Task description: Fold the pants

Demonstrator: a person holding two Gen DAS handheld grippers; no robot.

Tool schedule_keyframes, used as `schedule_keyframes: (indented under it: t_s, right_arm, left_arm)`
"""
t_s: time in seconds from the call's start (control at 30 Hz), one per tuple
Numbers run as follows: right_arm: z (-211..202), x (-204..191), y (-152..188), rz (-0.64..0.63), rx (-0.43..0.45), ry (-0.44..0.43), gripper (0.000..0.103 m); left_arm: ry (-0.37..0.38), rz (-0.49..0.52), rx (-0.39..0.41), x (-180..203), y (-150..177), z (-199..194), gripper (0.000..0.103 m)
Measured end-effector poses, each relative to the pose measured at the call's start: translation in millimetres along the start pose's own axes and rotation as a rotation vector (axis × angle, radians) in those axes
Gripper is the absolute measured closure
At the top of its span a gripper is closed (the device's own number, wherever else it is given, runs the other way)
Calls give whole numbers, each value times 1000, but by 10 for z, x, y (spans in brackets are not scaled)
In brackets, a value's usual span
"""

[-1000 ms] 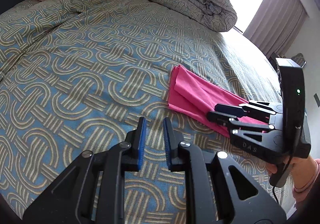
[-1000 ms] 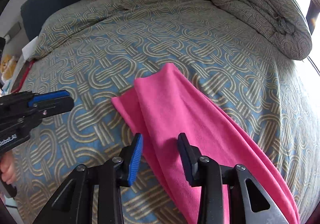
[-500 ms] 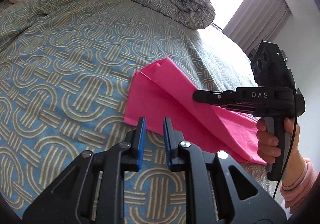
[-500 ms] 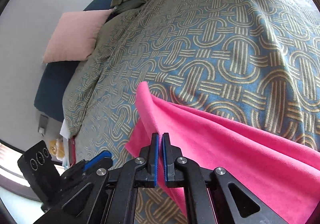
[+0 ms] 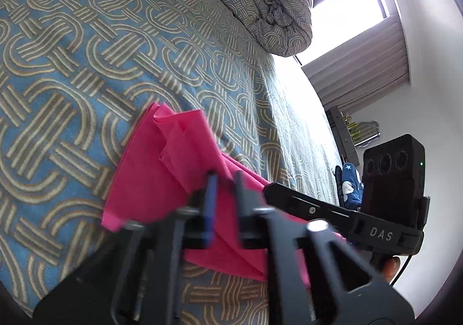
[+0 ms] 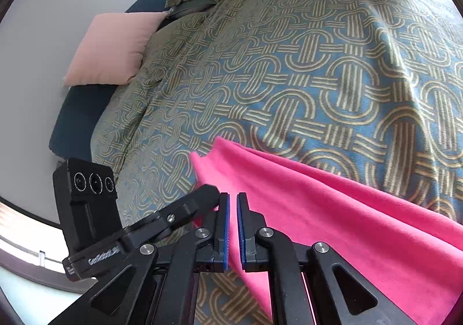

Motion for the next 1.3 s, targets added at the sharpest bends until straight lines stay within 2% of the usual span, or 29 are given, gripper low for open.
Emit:
schedule_keyframes:
  t_s: [0.17, 0.23, 0.3, 0.33, 0.47, 0.6, 0.63, 0.7, 0.73, 0.77, 0.87, 0.9, 0.93, 0.97, 1.03, 1.13, 1.23, 1.3]
  right_arm:
    - [-230, 71, 72, -67, 41, 85, 96]
    - [-297, 110, 119, -98, 51, 133, 96]
    - [-341, 152, 181, -131, 53, 183, 95]
    - [-354, 177, 209, -140, 51, 202, 95]
    - [-342, 206, 323, -176, 37, 253, 94]
    - [-316, 61, 524, -284, 26, 285, 91]
    - [-297, 8, 574, -313, 20, 285, 87]
    - [-240, -104, 654, -375, 9, 285, 83]
    - [-211, -148, 686, -402, 4, 290, 81]
    - [-188, -185, 712, -422, 3, 298, 80]
    - [-159, -223, 729, -418, 6, 290, 80]
    - [-164, -219, 716, -407, 9, 280, 80]
    - [-156, -208, 694, -396, 12, 275, 80]
    - [-159, -190, 676, -386, 16, 276, 80]
    - [-175, -138, 647, -365, 25, 284, 80]
    - [-198, -95, 637, -338, 37, 284, 80]
    - [-224, -107, 667, -362, 64, 302, 80]
    - [-206, -176, 701, -409, 89, 324, 78]
  left_arm:
    - [-121, 125, 51, 207, -15, -278, 101]
    - [-179, 151, 85, 185, -11, -453, 101]
    - [-273, 172, 123, 115, -20, -621, 101]
    - [-286, 179, 129, 81, -15, -683, 101]
    - [-335, 178, 98, -75, -33, -703, 101]
    - [-340, 266, 18, -141, -4, -529, 100]
    - [-327, 290, 3, -155, 4, -498, 98]
    - [-323, 352, -21, -112, 12, -381, 82]
    - [-325, 384, -37, -82, 18, -324, 68]
    - [-328, 415, -48, -51, 17, -261, 65]
    - [-308, 465, -90, 46, -7, -91, 65]
    - [-302, 471, -104, 77, -28, -37, 73]
    - [-293, 475, -120, 107, -52, 22, 89]
    - [-293, 471, -141, 130, -86, 72, 99]
    - [-273, 417, -167, 153, -199, 127, 99]
    - [-253, 283, -237, 140, -431, 182, 99]
    - [-274, 247, -289, 191, -601, 227, 99]
    - [-322, 257, -323, 230, -652, 274, 99]
Point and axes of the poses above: each gripper's, at about its wrist camera, not at the fingertips, and z roughly the way its jaws point, x to its right, y to its underside, the point moved 3 cm from there along z, roughly the way its jaws point, and after that the axes turned 8 degrees about z, right-handed, at the moved point
